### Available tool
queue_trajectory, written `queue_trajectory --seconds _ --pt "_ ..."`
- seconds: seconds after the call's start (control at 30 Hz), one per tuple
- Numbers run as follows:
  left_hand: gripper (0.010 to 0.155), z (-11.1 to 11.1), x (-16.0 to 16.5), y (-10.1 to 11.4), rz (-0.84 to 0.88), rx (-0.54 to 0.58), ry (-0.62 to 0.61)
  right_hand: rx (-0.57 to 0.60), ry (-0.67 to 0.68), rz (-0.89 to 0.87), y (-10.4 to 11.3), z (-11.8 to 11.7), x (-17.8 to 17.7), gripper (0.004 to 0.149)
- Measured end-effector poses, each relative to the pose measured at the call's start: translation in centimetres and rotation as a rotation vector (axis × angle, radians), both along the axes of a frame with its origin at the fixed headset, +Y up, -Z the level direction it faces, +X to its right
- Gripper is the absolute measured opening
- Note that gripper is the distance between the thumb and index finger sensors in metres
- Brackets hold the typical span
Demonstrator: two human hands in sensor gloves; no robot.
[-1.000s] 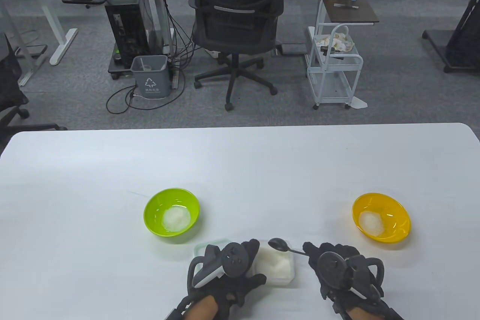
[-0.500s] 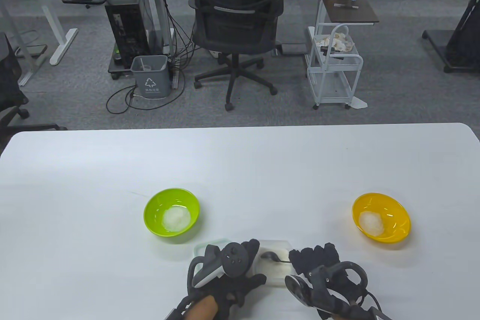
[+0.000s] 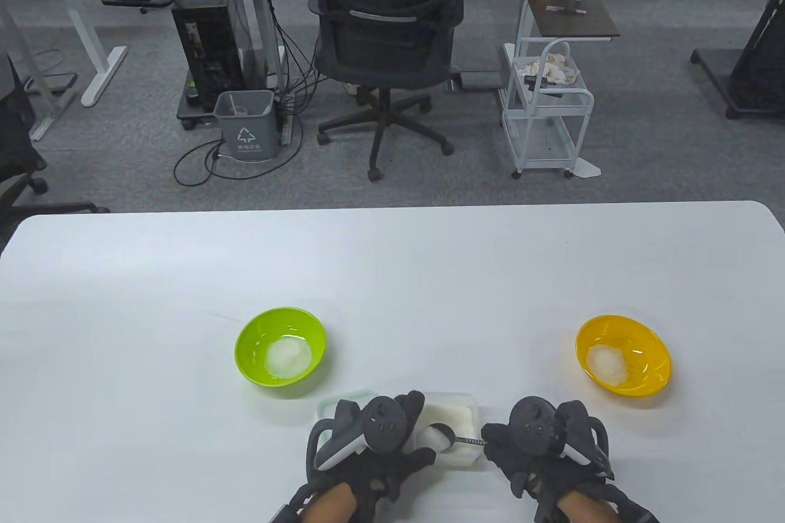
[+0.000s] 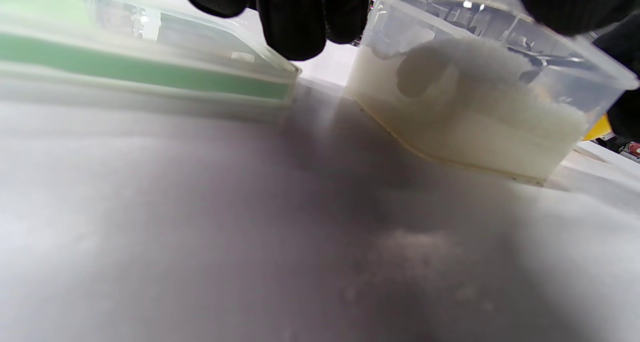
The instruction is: Scoop white sugar from container into bowls
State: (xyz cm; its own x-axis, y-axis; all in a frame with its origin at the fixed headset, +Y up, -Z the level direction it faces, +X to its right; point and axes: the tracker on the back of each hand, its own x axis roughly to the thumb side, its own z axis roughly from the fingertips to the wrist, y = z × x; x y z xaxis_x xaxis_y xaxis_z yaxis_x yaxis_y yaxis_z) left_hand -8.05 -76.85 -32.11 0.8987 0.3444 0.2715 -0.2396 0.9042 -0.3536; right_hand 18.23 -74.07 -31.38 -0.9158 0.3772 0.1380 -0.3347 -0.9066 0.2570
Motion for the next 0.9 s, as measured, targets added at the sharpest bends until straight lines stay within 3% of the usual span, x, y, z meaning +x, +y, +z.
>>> queue_trajectory --seconds 0.27,0.9 --pt "0.089 0.0 0.0 0.0 0.000 -0.001 0.000 -0.219 -0.141 -0.218 -1.6 -0.8 1.7 0.044" --pt "0.089 0.0 0.0 0.0 0.001 -0.001 0.000 -0.228 -0.181 -0.301 -1.0 -1.3 3.6 0.043"
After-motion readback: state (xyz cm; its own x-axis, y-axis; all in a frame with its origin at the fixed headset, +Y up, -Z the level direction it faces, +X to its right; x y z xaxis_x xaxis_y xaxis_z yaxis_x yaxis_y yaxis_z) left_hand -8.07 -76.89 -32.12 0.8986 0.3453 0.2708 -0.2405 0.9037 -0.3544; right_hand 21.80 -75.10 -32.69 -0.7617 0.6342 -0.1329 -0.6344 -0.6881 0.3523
